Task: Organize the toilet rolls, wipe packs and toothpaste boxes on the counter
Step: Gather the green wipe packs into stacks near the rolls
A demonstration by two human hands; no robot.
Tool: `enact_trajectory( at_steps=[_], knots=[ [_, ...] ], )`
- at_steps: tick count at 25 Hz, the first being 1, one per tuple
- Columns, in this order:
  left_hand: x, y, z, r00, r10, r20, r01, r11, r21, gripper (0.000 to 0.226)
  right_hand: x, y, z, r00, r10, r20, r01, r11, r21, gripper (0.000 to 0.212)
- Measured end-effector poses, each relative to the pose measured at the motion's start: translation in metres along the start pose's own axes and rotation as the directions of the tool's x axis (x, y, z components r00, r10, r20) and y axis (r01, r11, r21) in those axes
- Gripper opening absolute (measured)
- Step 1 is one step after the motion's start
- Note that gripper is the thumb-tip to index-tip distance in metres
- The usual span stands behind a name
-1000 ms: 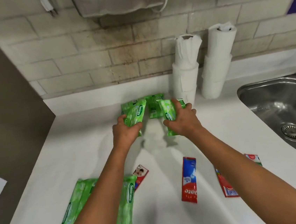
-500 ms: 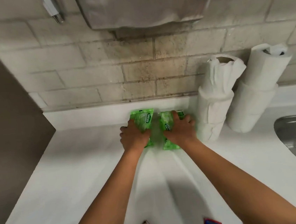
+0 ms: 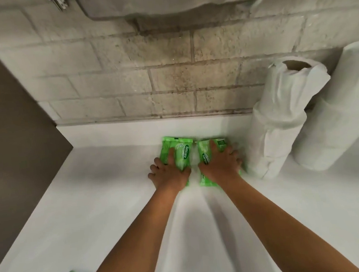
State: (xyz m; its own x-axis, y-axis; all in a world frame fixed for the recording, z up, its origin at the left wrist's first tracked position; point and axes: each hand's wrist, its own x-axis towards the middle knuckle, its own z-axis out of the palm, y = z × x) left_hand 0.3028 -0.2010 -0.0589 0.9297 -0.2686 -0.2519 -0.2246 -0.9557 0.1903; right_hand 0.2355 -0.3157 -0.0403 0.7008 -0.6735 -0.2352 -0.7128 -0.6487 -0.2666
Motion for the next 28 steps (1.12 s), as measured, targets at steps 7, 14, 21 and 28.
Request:
enact_trajectory(
  at_steps=[7, 14, 21, 28],
  knots=[
    [-0.024, -0.025, -0.039, 0.998, -0.010, -0.062, -0.015, 0.920, -0.392, 0.078, -0.043, -0.004, -0.015, 0.968, -0.187, -0.171, 0.200, 0.977, 0.068, 0.066],
    [-0.099, -0.107, -0.093, 0.980, 0.147, -0.134, -0.197, 0.804, -0.561, 0.051, -0.137, -0.006, -0.026, 0.964, -0.170, -0.203, 0.219, 0.943, 0.250, 0.049],
    [-0.180, -0.215, -0.084, 0.985, 0.158, -0.064, -0.169, 0.851, -0.497, 0.051, -0.246, -0.058, 0.015, 0.997, -0.080, -0.022, 0.083, 0.961, 0.262, 0.059],
    [-0.223, -0.284, -0.041, 0.985, 0.119, 0.125, -0.087, 0.968, -0.234, 0.081, -0.338, -0.117, 0.085, 0.987, 0.125, 0.097, -0.139, 0.977, 0.163, 0.076]
  ],
)
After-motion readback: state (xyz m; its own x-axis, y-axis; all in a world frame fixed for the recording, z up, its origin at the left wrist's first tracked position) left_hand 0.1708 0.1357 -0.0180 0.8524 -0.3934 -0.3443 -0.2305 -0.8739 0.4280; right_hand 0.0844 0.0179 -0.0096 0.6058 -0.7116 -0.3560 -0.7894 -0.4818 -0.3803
